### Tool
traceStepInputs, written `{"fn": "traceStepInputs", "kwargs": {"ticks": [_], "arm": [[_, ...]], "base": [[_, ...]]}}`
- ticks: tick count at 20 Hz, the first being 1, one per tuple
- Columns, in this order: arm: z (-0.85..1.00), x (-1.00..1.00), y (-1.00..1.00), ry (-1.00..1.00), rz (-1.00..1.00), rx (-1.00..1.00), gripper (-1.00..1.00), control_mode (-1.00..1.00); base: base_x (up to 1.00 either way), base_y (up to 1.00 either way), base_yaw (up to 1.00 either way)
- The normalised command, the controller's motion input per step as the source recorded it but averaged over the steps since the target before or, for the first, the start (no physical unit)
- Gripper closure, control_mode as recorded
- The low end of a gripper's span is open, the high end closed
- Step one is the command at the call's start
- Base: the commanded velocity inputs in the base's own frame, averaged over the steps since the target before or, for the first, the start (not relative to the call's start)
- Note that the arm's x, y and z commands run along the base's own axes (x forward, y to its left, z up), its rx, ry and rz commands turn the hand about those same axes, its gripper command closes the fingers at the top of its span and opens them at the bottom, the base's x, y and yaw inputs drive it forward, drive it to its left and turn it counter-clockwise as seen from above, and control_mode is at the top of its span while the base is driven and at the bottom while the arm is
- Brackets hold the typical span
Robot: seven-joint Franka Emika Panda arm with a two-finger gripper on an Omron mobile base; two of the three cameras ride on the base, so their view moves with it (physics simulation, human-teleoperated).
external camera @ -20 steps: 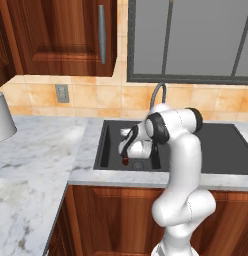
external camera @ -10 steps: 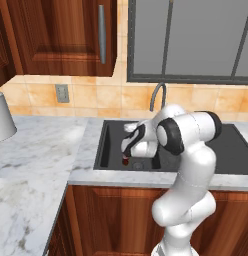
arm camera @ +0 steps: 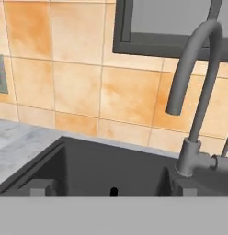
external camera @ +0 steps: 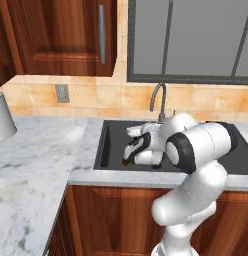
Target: Place the large bottle from the dining counter next to the other large bottle outside the sink, and place the small bottle from the dining counter next to the other small bottle inside the sink.
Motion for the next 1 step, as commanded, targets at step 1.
{"fn": "traceStepInputs", "kwargs": {"ticks": [1], "arm": [[0.0,-0.7,0.0,-0.07,0.0,-0.04,-1.0,-1.0]], "base": [[0.0,0.0,0.0]]}}
